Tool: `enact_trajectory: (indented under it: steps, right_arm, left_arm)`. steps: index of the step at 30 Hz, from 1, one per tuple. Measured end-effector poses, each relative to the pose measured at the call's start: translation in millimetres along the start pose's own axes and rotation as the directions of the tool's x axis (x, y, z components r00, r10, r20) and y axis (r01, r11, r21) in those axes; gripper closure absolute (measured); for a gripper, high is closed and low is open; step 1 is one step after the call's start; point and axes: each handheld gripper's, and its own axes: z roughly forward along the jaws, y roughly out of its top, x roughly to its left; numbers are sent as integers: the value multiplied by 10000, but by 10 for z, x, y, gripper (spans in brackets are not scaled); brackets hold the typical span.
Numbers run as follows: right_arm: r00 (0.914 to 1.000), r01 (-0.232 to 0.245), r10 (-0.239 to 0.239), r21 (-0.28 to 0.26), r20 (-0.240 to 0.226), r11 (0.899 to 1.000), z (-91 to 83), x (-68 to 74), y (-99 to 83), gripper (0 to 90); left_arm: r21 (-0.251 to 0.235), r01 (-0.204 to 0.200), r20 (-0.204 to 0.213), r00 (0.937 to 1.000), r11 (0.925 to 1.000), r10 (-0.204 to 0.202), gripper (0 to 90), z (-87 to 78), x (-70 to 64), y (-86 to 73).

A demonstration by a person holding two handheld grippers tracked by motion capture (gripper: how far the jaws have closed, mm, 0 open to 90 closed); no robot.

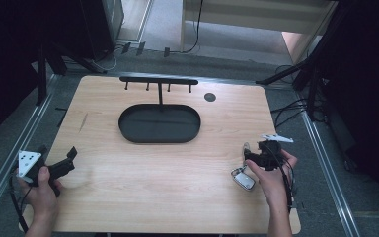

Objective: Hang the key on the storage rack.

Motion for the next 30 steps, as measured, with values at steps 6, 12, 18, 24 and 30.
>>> enact_trajectory:
  steps: [6,12,18,24,30]
  right_arm:
    - [9993,236,-279,1658,232,9859,200,80,87,498]
    - [9999,128,-135,2398,10,9707,262,59,39,632]
    - [9973,-360,528,2874,-511,9571,315,35,8,711]
    - [9988,-119,250,2924,-409,9562,370,93,-33,831]
    - [9982,65,44,1815,-596,9834,292,148,-24,835]
  left_arm:
    - [80,-10,47,10000,10000,10,0,18,1,7]
    - [117,11,85,10000,9999,-12,0,22,6,9]
    - [132,-177,-50,9998,9998,178,0,27,-13,10]
    - [143,-165,-59,9998,9998,166,0,31,-8,12]
    - [156,-165,-67,9998,9997,166,0,32,-8,13]
